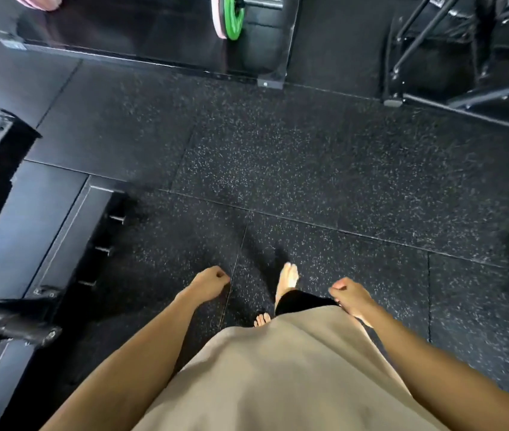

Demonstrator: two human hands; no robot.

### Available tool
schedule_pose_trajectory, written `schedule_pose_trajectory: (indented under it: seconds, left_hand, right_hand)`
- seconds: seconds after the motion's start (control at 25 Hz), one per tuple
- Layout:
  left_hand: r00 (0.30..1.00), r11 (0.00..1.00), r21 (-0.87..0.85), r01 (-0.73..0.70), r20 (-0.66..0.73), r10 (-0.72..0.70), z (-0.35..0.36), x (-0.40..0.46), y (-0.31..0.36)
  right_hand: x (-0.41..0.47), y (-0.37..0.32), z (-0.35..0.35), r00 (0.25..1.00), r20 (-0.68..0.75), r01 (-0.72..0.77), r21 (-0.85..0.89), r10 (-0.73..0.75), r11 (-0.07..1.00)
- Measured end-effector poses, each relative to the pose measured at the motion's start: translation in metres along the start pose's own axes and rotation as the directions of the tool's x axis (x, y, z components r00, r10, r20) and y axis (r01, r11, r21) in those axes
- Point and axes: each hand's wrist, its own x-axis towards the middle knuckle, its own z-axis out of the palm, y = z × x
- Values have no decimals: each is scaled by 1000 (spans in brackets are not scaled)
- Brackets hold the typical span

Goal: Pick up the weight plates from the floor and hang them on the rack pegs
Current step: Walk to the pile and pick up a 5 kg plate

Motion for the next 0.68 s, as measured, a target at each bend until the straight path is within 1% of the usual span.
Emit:
schedule_pose_trajectory:
  seconds: [0.08, 0.16, 0.2, 0.28, 0.36, 0.48, 0.52, 0.6, 0.68]
  left_hand:
    - [1000, 1000, -5, 20, 23, -20, -28, 32, 14]
    - [997, 998, 5, 57, 56, -57, -53, 64, 18]
    - [995, 996, 11, 84, 50, -84, -67, 78, 20]
    - [987, 986, -31, 164, 8, -163, -105, 101, 27]
    - [968, 966, -95, 240, -56, -246, -149, 119, 37]
    - [909, 917, -262, 300, -212, -358, -214, 154, 47]
    - [897, 903, -296, 312, -221, -383, -227, 163, 51]
    - [882, 867, -357, 347, -189, -431, -252, 192, 54]
    - [880, 837, -398, 375, -130, -456, -277, 223, 55]
  right_hand:
    - [44, -52, -17, 999, 44, 6, -15, -5, 1000]
    - [93, -104, -34, 994, 97, 55, -71, -48, 996]
    - [115, -132, -43, 990, 124, 82, -107, -68, 991]
    - [161, -198, -64, 982, 167, 121, -202, -87, 972]
    - [202, -268, -81, 978, 180, 146, -239, -104, 960]
    - [252, -375, -101, 958, 239, 225, -288, -158, 931]
    - [260, -406, -104, 947, 270, 255, -302, -174, 918]
    - [286, -474, -102, 925, 328, 311, -359, -193, 880]
    - [316, -541, -94, 908, 356, 362, -396, -223, 844]
